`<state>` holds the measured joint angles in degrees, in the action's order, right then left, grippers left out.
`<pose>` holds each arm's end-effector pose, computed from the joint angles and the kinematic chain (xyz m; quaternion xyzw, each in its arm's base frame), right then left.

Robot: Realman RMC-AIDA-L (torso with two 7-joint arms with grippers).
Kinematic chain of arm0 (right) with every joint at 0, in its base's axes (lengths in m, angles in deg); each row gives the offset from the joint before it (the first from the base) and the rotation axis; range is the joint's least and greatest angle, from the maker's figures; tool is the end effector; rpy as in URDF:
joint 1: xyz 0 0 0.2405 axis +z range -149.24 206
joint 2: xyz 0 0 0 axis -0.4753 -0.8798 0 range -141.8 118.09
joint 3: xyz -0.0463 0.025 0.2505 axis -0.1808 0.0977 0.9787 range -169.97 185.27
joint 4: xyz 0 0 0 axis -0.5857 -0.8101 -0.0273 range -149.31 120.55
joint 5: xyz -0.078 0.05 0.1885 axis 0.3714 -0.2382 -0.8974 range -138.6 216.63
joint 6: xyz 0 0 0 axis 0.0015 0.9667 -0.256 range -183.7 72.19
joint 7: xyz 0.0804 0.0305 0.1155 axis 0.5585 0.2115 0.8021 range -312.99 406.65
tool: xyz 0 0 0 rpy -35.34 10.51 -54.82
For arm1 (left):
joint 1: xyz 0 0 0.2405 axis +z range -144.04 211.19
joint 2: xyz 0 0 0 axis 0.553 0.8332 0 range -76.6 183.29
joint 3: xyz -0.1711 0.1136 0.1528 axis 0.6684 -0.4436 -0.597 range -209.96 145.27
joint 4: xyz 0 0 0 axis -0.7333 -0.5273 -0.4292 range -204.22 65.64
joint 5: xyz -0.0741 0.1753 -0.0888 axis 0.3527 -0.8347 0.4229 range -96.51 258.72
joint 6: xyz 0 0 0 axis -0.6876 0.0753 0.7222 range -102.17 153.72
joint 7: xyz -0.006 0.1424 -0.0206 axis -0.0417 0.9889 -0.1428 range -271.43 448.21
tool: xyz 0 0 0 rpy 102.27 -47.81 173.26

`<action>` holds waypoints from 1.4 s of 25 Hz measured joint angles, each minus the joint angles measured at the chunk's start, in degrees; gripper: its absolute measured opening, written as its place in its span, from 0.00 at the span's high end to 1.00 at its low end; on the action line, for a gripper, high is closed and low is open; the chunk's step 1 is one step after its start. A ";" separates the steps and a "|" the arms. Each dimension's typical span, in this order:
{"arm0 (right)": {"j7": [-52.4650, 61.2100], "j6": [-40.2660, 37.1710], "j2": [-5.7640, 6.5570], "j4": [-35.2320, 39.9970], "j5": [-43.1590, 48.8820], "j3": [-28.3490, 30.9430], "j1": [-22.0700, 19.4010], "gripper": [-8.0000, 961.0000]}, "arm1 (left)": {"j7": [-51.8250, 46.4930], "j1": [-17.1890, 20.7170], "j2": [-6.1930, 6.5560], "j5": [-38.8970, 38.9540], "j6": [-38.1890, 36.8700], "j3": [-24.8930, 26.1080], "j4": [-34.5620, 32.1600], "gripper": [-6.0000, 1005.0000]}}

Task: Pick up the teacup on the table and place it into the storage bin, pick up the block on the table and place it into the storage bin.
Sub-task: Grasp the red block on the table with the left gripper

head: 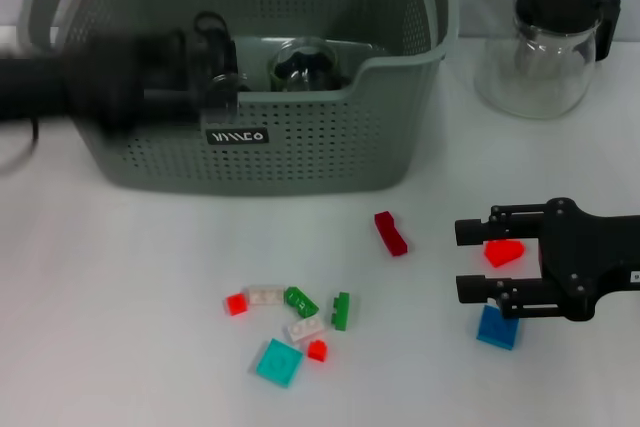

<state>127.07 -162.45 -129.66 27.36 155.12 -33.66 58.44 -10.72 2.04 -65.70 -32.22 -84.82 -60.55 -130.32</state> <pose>0.2419 0.2985 0.0158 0.9542 -0.1553 -0.2558 0.0007 -0.2152 0.3230 0.0924 -0.9292 -0.1982 -0.2946 0.1026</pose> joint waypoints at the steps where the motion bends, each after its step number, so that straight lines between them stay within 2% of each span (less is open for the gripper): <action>1: 0.00 0.00 0.00 0.00 0.00 0.00 0.00 0.29 | 3.75 0.84 -0.62 -2.52 -0.13 -0.59 0.06 0.52; 2: 0.00 0.00 -0.02 0.00 0.00 0.01 0.02 0.29 | 6.29 1.53 -1.05 -3.87 0.15 -1.03 0.19 0.50; 6: 0.00 -0.01 -0.17 0.00 0.00 0.01 0.16 0.29 | 18.81 5.86 -4.08 -9.69 4.08 -3.48 2.54 0.44; 9: 0.00 0.06 -0.23 0.00 0.01 0.01 0.24 0.29 | 24.73 7.56 -5.00 -11.02 7.94 -4.03 6.45 0.38; 13: 0.00 0.17 -0.24 -0.05 0.04 0.00 0.19 0.29 | 31.12 8.19 -5.14 -11.85 13.00 -3.45 12.96 0.30; 16: 0.00 0.13 -0.24 -0.09 0.02 0.05 -0.05 0.29 | 33.08 8.29 -5.16 -12.35 16.45 -3.46 15.85 0.42; 21: 0.00 0.31 -0.24 -0.15 0.00 0.15 -0.41 0.28 | 38.12 8.64 -5.29 -12.72 22.13 -3.92 20.54 0.50; 35: 0.27 0.33 -0.15 -0.22 0.00 0.18 -0.27 0.28 | 43.40 8.91 -5.40 -14.58 26.60 -4.03 23.51 0.51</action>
<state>127.35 -162.12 -129.80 27.14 155.12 -33.48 58.17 32.69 10.95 -71.11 -46.80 -58.22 -64.58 -106.81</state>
